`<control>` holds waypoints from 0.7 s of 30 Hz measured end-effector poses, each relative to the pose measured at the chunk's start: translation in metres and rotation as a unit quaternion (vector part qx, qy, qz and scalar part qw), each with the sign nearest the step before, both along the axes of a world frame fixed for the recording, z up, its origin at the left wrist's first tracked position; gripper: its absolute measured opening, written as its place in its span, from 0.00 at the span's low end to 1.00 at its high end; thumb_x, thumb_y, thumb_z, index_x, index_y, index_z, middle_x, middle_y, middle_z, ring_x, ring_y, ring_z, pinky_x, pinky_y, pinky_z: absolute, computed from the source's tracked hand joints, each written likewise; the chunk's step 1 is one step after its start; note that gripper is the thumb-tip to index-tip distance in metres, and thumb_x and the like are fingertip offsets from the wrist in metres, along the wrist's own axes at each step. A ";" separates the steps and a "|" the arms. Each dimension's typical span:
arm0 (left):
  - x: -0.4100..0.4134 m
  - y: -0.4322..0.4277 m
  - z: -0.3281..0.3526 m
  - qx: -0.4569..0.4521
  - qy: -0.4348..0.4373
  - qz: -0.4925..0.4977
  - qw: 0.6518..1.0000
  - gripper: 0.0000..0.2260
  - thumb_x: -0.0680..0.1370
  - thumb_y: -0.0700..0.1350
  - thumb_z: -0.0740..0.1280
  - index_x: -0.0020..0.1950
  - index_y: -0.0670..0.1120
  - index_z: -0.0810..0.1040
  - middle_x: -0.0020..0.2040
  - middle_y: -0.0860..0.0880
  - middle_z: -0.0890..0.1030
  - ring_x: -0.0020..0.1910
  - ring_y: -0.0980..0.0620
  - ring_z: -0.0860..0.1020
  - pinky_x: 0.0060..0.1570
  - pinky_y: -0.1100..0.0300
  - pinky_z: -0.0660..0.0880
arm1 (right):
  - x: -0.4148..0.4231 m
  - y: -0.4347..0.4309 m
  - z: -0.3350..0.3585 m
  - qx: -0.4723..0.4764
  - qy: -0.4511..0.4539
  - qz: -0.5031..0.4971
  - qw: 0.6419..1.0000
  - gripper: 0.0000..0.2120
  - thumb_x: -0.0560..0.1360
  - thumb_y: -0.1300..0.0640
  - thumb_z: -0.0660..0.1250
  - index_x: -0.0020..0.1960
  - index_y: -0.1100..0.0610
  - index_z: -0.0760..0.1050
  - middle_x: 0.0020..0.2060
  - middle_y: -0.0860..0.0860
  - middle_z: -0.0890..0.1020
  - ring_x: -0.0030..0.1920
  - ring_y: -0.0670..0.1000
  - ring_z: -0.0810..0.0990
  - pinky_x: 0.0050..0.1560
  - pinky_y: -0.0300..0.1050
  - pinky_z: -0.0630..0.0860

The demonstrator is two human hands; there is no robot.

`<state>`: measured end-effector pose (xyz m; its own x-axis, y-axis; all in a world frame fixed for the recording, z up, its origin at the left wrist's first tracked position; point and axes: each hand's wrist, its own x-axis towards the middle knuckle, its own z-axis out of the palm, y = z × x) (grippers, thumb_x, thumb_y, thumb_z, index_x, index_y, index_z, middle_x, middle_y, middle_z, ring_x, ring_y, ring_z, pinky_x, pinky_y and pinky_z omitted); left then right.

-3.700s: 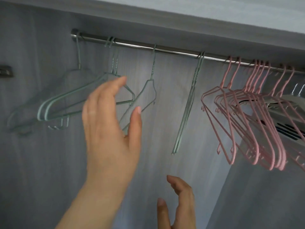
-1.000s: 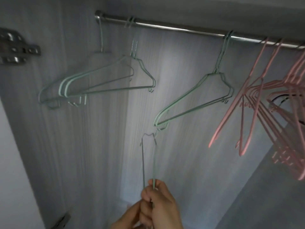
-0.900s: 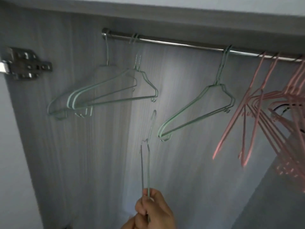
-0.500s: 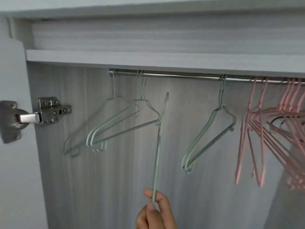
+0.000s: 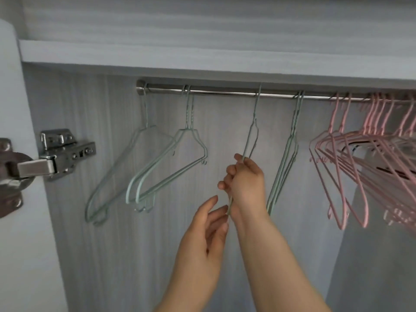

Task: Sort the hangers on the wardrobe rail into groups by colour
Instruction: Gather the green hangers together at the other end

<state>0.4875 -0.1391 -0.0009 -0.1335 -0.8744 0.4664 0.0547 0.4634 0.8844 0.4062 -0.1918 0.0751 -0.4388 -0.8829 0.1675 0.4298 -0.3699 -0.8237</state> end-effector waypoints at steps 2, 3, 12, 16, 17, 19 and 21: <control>0.011 0.003 -0.006 -0.010 -0.015 -0.005 1.000 0.18 0.76 0.37 0.61 0.61 0.57 0.68 0.56 0.58 0.78 0.54 0.69 0.76 0.50 0.78 0.69 | -0.003 -0.009 -0.003 0.010 -0.011 -0.004 1.000 0.12 0.79 0.67 0.47 0.52 0.60 0.69 0.27 0.51 0.65 0.17 0.43 0.61 0.18 0.33 0.64; 0.010 -0.007 -0.013 -0.025 -0.022 -0.010 0.999 0.17 0.76 0.37 0.61 0.61 0.55 0.69 0.56 0.59 0.78 0.54 0.69 0.76 0.50 0.78 0.69 | -0.004 -0.012 -0.006 0.019 -0.003 -0.009 1.000 0.12 0.79 0.66 0.48 0.52 0.60 0.70 0.27 0.51 0.66 0.17 0.43 0.62 0.18 0.33 0.64; 0.029 -0.006 -0.012 -0.125 -0.046 0.109 0.985 0.11 0.74 0.47 0.63 0.53 0.60 0.75 0.52 0.63 0.80 0.51 0.65 0.78 0.50 0.77 0.70 | -0.001 -0.015 -0.048 0.064 0.170 -0.077 0.980 0.18 0.81 0.53 0.52 0.68 0.59 0.63 0.49 0.54 0.77 0.41 0.51 0.77 0.46 0.42 0.79; 0.053 0.012 0.017 -0.291 -0.055 0.355 0.886 0.12 0.75 0.42 0.62 0.57 0.52 0.74 0.47 0.61 0.76 0.44 0.62 0.73 0.50 0.74 0.67 | 0.014 0.018 -0.061 -0.024 0.486 -0.274 0.830 0.29 0.79 0.53 0.57 0.75 0.57 0.49 0.74 0.53 0.54 0.73 0.49 0.51 0.72 0.43 0.53; 0.059 0.013 0.025 -0.307 -0.069 0.404 0.859 0.13 0.74 0.40 0.64 0.58 0.49 0.74 0.48 0.57 0.75 0.46 0.59 0.71 0.51 0.69 0.68 | 0.020 0.026 -0.062 -0.088 0.535 -0.307 0.782 0.28 0.78 0.55 0.58 0.74 0.56 0.51 0.73 0.52 0.54 0.73 0.48 0.50 0.71 0.41 0.52; 0.069 0.008 0.037 -0.282 -0.112 0.467 0.831 0.16 0.73 0.41 0.66 0.60 0.46 0.74 0.51 0.48 0.75 0.49 0.54 0.67 0.53 0.59 0.66 | 0.031 0.036 -0.063 -0.170 0.561 -0.293 0.755 0.26 0.75 0.56 0.57 0.72 0.53 0.55 0.70 0.47 0.56 0.71 0.42 0.51 0.70 0.33 0.51; 0.077 -0.008 0.044 -0.240 -0.161 0.474 0.832 0.17 0.72 0.41 0.67 0.61 0.44 0.74 0.54 0.41 0.75 0.52 0.47 0.67 0.54 0.58 0.62 | 0.040 0.042 -0.061 -0.205 0.550 -0.243 0.772 0.25 0.73 0.55 0.55 0.70 0.50 0.58 0.67 0.45 0.59 0.69 0.37 0.53 0.69 0.27 0.50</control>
<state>0.5641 -0.1467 0.0430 0.3241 -0.3824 0.8653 -0.7404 0.4668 0.4836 0.4462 -0.1500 0.0136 -0.0938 -0.4330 0.8965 -0.7184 -0.5939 -0.3620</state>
